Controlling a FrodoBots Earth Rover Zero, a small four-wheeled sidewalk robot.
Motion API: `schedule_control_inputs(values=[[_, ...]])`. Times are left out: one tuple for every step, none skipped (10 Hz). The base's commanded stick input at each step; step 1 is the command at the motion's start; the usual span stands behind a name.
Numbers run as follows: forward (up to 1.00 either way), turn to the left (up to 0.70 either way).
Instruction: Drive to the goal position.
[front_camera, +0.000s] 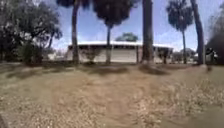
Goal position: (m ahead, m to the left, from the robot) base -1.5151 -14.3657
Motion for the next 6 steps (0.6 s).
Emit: schedule_control_inputs(values=[[0.70, 0.00], [0.70, 0.00], [0.70, 0.00], [0.70, 0.00], [0.70, 0.00], [0.70, 0.00]])
